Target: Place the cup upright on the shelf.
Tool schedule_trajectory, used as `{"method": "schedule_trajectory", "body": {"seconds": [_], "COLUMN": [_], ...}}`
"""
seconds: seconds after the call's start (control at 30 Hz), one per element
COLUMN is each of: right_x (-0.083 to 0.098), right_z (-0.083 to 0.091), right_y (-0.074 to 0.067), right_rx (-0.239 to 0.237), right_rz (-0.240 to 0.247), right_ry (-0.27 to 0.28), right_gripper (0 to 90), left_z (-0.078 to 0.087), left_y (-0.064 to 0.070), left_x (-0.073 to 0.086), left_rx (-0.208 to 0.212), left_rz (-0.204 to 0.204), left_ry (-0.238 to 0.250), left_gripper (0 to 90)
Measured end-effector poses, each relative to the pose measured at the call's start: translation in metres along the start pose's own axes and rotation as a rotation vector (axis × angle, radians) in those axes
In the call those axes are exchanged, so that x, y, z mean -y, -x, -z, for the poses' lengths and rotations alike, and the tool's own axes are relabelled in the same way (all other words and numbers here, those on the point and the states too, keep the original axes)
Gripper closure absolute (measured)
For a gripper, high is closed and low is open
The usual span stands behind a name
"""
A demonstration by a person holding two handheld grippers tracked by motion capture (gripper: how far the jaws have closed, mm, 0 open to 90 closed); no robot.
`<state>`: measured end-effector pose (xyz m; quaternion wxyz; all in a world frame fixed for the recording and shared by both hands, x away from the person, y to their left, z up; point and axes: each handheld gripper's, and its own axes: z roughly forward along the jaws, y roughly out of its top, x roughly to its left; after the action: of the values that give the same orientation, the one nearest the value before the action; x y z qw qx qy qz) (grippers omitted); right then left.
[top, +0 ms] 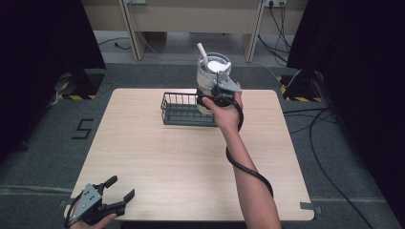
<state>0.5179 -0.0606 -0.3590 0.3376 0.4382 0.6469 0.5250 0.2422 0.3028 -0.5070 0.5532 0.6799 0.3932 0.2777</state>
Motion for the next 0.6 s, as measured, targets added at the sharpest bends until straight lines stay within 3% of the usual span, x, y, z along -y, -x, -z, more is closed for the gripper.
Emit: {"method": "schedule_trajectory", "body": {"seconds": [0.6], "right_x": [-0.007], "right_z": [-0.032], "right_y": [-0.006], "right_rx": [0.010], "right_rz": [-0.011], "right_ry": [-0.015], "right_gripper": [10.1], "left_z": [0.001], "left_y": [0.000], "left_x": [0.000], "left_rx": [0.000], "left_rz": [0.002], "left_ry": [0.007], "left_gripper": [16.5]}}
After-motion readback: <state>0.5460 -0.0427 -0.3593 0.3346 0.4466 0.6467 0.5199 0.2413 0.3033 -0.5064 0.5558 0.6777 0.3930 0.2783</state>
